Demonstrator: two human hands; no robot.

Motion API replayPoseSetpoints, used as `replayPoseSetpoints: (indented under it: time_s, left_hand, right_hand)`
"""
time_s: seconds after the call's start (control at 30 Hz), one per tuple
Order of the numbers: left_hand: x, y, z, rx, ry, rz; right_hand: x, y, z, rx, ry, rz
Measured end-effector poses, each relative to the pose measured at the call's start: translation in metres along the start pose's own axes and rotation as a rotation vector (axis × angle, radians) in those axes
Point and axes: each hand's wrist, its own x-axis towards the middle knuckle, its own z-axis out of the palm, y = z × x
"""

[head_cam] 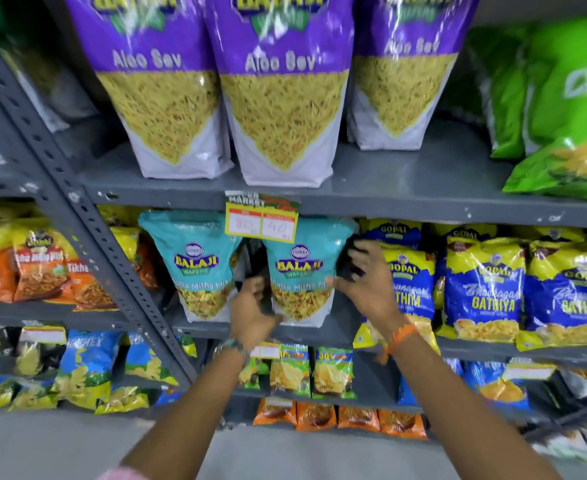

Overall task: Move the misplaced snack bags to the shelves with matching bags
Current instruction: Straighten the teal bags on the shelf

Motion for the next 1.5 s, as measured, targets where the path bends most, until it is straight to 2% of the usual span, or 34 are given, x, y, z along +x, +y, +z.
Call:
replayPoseSetpoints:
  time_s: [0.1,0.17,0.23,0.3,0.37,0.47,0.6,0.73,1.0,1.2,1.5]
  left_hand:
    - [-0.028,0.016,-0.033,-0.087,0.122,0.014]
    - [-0.038,0.037,-0.056,-0.192,0.222,0.058]
    - [-0.047,0.070,-0.082,-0.249,0.342,0.170]
    - [-0.053,0.117,-0.107,-0.264,0.472,0.340]
    - [-0.048,0.154,-0.123,-0.258,0.496,0.449]
    - [-0.036,0.203,-0.129,-0.188,0.393,0.489]
    - [-0.014,0.228,-0.112,-0.011,0.265,0.484]
    - [-0.006,0.233,-0.099,0.138,0.279,0.465]
    - [-0.005,0.240,-0.093,0.111,0.331,0.446]
    - [-0.008,0.254,-0.087,0.079,0.362,0.495]
    - [-0.015,0.300,-0.040,0.110,0.211,0.522]
  right_hand:
    - [-0.048,-0.031,-0.026,-0.016,0.306,-0.284]
    - [-0.061,-0.063,-0.041,0.069,0.421,-0.451]
    - [-0.058,-0.104,-0.048,0.169,0.434,-0.549]
    - [-0.047,-0.148,-0.052,0.193,0.355,-0.609]
    - [-0.028,-0.186,-0.048,0.147,0.212,-0.606]
    - [0.009,-0.225,-0.033,0.156,0.000,-0.502]
    - [0.055,-0.246,-0.007,0.220,-0.111,-0.393]
    - [0.068,-0.250,0.008,0.273,-0.202,-0.383]
    - [0.076,-0.249,0.006,0.269,-0.180,-0.381]
    - [0.077,-0.255,-0.008,0.285,-0.191,-0.385]
    - [0.080,-0.244,-0.094,0.332,-0.130,-0.405]
